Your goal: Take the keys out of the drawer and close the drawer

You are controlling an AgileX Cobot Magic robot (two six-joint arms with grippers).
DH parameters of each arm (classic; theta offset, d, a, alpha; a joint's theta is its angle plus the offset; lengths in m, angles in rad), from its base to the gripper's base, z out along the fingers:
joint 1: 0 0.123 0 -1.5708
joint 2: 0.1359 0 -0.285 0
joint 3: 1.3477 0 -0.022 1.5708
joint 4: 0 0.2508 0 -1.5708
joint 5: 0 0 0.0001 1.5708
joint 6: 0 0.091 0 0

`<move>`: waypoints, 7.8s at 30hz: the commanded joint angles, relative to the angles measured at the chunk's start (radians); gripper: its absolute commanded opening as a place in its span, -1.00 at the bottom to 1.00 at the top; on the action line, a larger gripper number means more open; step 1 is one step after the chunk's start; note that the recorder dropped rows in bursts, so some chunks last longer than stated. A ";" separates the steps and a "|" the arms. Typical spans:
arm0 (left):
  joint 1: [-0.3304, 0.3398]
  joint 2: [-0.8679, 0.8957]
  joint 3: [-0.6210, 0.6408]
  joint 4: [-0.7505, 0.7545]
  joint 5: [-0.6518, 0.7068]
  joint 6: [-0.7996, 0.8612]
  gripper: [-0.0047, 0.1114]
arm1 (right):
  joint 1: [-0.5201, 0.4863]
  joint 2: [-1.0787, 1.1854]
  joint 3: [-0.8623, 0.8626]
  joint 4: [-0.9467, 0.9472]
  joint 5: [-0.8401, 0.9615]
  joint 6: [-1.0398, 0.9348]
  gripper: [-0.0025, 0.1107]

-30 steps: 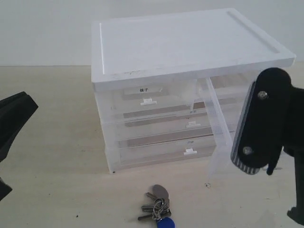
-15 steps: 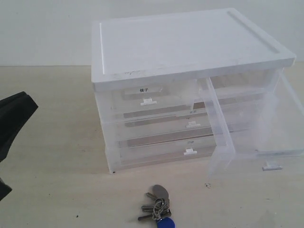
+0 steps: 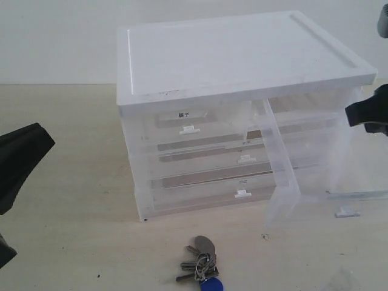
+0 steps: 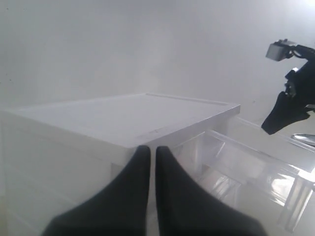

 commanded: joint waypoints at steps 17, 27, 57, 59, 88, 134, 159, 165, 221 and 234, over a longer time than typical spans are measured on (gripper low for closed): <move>0.001 -0.003 0.008 0.008 -0.010 -0.008 -0.84 | -0.028 0.109 -0.131 0.014 -0.103 -0.081 -0.96; 0.001 -0.003 0.008 0.008 -0.010 -0.001 -0.84 | -0.028 0.140 -0.131 0.018 -0.220 -0.214 -0.96; 0.001 -0.003 0.008 0.011 -0.010 0.000 -0.84 | 0.149 -0.012 -0.020 0.309 -0.139 -0.176 -0.96; 0.001 -0.003 0.008 0.011 -0.010 0.000 -0.84 | 0.162 -0.013 -0.020 0.320 -0.155 -0.153 -0.96; -0.320 0.056 -0.219 0.744 0.207 -0.367 -0.84 | 0.161 -0.110 -0.083 0.016 -0.169 0.020 -0.96; -0.779 0.198 -0.480 -0.153 0.684 0.310 -0.84 | 0.204 -0.201 -0.104 0.455 0.236 -0.617 -0.96; -0.824 0.351 -0.446 -0.225 0.737 0.428 -0.84 | 0.475 -0.028 0.051 0.302 0.218 -0.870 -0.96; -0.812 0.369 -0.468 -0.612 0.702 0.794 -0.84 | 0.475 -0.030 0.047 0.094 0.178 -0.734 -0.96; -0.764 0.228 -0.469 -0.835 0.792 0.943 -0.84 | 0.034 0.219 -0.157 0.260 -0.030 -0.339 -0.96; -0.764 0.228 -0.469 -0.835 0.793 0.948 -0.84 | 0.283 0.208 -0.155 0.316 0.102 -0.343 -0.96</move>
